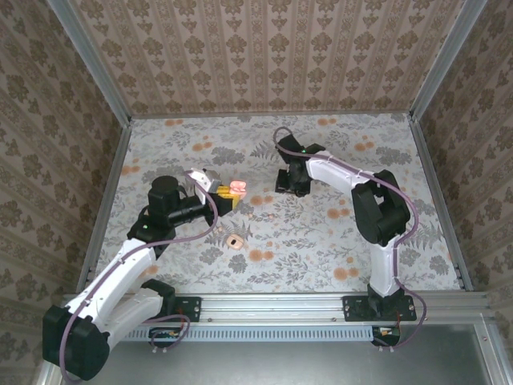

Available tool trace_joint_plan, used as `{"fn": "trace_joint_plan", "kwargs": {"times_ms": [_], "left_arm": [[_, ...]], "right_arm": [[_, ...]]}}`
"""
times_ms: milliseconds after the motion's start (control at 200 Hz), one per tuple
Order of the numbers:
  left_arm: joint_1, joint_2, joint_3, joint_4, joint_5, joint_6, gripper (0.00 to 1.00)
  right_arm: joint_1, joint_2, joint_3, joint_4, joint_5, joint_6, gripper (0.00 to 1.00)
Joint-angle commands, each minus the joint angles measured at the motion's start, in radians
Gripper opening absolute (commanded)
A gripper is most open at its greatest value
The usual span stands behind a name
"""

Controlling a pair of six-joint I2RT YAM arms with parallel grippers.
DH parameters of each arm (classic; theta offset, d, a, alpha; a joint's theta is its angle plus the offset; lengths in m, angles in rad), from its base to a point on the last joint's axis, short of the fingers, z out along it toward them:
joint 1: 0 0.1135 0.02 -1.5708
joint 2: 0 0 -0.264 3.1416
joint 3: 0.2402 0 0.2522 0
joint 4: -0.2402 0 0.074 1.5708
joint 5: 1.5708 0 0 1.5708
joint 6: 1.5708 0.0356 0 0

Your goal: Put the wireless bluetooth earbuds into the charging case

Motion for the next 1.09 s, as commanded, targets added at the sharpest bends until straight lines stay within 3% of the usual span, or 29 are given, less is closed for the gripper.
{"fn": "trace_joint_plan", "kwargs": {"times_ms": [0, 565, 1090], "left_arm": [[-0.004, -0.013, 0.004, -0.014, -0.011, 0.025, 0.00], [-0.039, -0.014, 0.000, -0.019, -0.023, 0.041, 0.00], [-0.043, -0.011, 0.003, -0.020, -0.027, 0.038, 0.00]], "right_arm": [[0.003, 0.035, 0.044, -0.019, -0.006, 0.015, 0.45], [-0.011, 0.220, 0.236, -0.113, 0.044, 0.000, 0.46], [0.010, 0.227, 0.240, -0.136, 0.057, -0.055, 0.37]]}}
